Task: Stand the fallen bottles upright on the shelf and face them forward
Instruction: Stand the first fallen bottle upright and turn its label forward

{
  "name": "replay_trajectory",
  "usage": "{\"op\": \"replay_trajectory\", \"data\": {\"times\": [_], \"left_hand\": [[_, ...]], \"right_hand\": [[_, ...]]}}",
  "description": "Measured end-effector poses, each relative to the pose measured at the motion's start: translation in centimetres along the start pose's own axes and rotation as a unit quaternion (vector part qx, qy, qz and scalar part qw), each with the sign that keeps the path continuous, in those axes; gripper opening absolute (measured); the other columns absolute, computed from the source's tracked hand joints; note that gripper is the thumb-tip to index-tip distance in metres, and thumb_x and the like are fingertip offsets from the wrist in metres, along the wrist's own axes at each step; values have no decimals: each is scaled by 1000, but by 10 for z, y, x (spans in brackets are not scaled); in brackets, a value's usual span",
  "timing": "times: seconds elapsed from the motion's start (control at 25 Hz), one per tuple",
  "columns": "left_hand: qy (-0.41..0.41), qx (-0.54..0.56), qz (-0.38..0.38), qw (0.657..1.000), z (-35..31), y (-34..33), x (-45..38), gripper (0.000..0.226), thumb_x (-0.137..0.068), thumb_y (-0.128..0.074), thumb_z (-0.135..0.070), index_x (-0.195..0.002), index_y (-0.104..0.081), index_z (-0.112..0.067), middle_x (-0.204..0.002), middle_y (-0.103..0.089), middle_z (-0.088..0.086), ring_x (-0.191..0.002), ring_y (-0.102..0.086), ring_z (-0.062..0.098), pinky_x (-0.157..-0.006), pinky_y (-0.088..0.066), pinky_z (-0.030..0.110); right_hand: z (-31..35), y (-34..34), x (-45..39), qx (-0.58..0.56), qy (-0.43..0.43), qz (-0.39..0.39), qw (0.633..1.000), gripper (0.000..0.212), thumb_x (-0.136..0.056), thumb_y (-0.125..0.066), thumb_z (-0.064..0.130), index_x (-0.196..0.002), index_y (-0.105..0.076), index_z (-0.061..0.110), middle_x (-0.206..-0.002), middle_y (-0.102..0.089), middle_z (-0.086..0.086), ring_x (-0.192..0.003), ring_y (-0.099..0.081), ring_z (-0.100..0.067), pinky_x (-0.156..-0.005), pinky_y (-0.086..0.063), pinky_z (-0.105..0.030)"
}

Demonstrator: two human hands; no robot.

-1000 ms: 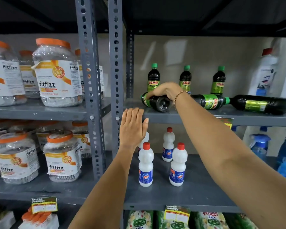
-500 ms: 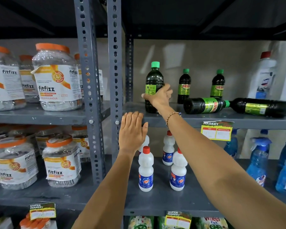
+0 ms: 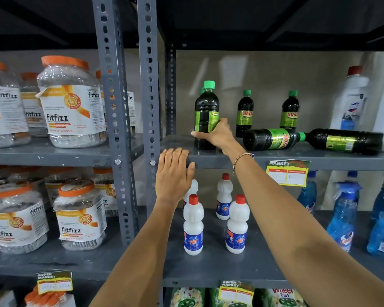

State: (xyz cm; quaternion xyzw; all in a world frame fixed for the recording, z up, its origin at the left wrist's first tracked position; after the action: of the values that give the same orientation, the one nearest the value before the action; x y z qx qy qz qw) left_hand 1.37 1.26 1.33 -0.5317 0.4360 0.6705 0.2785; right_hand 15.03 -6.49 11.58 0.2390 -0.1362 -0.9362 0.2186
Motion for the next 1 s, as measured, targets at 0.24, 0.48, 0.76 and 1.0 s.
{"op": "replay_trajectory", "data": {"times": [0.24, 0.48, 0.76, 1.0], "left_hand": [[4, 4, 4, 1000, 0, -2, 1, 48, -100, -20, -39, -116, -55, -9, -114, -64, 11, -110, -58, 29, -107, -30, 40], [1, 5, 4, 1000, -1, -1, 0, 46, -100, -23, -37, -114, -56, -8, -113, -64, 11, -109, -58, 30, -107, -27, 40], [3, 6, 11, 1000, -1, 1, 0, 45, -98, -28, -36, -114, -58, -8, -113, -64, 11, -109, -58, 30, -107, -31, 40], [-3, 7, -13, 1000, -1, -2, 0, 42, -96, -34, -34, -112, -58, -4, -112, -64, 14, -108, -58, 33, -106, -28, 41]], "right_hand": [[-1, -3, -1, -5, 0, -5, 1000, 87, -56, -88, 36, -124, -44, 5, -117, -59, -8, -111, -58, -23, -89, -51, -35], [-3, -4, -1, -15, -28, 40, 999, 69, -67, -82, 23, -123, -49, 0, -113, -64, -10, -111, -60, -24, -74, -48, -25], [-7, -2, 0, 17, -24, 33, 999, 86, -66, -85, 24, -131, -33, 2, -119, -54, -9, -109, -52, -22, -88, -46, -32], [-6, -2, 4, 27, -24, 49, 998, 80, -76, -77, 20, -132, -22, 2, -109, -49, -6, -113, -51, -23, -84, -40, -28]]}}
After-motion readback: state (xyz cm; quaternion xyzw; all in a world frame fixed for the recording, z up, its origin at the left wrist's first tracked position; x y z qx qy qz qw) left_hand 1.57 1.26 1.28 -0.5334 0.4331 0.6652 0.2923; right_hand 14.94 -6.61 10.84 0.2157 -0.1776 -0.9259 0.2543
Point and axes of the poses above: each hand's wrist, its own x-axis away from the middle knuckle, its own y-axis out of the back of the hand, z = x × y, the point moved 3 cm from there along -x, towards the middle knuckle
